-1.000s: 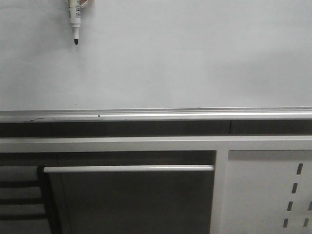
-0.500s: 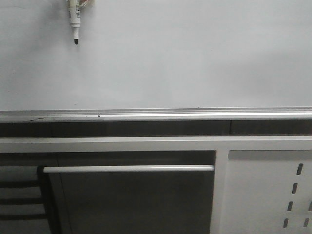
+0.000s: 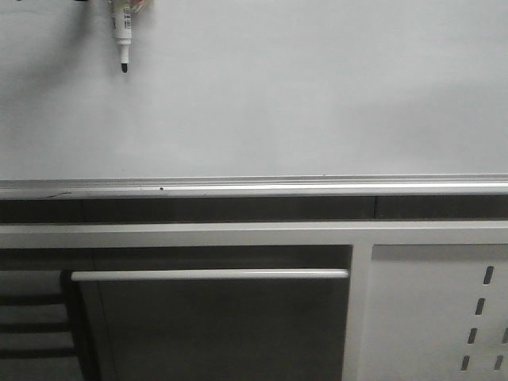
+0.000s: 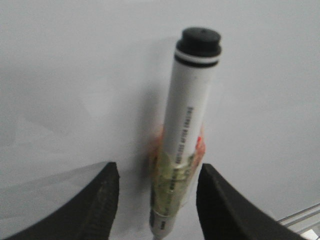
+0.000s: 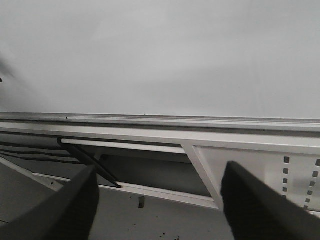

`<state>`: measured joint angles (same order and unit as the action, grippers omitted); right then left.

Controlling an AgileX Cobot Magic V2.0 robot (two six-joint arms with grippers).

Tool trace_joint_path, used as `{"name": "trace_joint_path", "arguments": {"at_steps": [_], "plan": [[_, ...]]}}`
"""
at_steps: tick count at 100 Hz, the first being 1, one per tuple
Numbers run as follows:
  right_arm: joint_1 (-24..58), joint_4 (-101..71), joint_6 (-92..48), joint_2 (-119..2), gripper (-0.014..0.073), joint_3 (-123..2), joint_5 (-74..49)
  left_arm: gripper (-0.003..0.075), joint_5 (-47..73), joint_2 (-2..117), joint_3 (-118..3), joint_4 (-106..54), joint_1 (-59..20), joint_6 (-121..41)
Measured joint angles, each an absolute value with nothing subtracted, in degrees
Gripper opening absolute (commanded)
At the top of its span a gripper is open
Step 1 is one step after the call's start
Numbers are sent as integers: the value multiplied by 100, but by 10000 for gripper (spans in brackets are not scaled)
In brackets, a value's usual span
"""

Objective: Write number 1 on whiteboard

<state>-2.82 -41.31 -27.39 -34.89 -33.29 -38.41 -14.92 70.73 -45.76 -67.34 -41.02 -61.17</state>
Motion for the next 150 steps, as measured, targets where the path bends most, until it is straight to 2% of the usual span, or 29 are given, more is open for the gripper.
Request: {"name": "trace_joint_path", "arguments": {"at_steps": [37, 58, 88, 99, 116, 135, 150], "plan": [[-282, -4131, -2739, -3489, 468, -3329, -3886, 330, -1277, 7362, -4771, -6734, -4102, -6106], [-282, -4131, -2739, -3489, 468, -3329, -3900, 237, -1288, 7362, -4771, -6734, -4102, -6106], [-282, -4131, -2739, -3489, 468, -3329, -3913, 225, -1333, 7362, -4778, -6734, -4102, -6106], [-282, -4131, -2739, -3489, 468, -3329, -3913, 167, -1347, 7362, -4778, -6734, -4102, -6106], [-282, -4131, -2739, -3489, 468, -3329, -3913, -22, -1362, 7351, -4778, -6745, -4102, -6106], [-282, -4131, -2739, -3489, 468, -3329, -3913, -20, -1170, 7190, -4807, -6745, -4102, -6165], [-282, -4131, -2739, -3492, 468, -3329, -4060, -20, -393, 6993, -4820, -6680, -4093, -6520]]}}
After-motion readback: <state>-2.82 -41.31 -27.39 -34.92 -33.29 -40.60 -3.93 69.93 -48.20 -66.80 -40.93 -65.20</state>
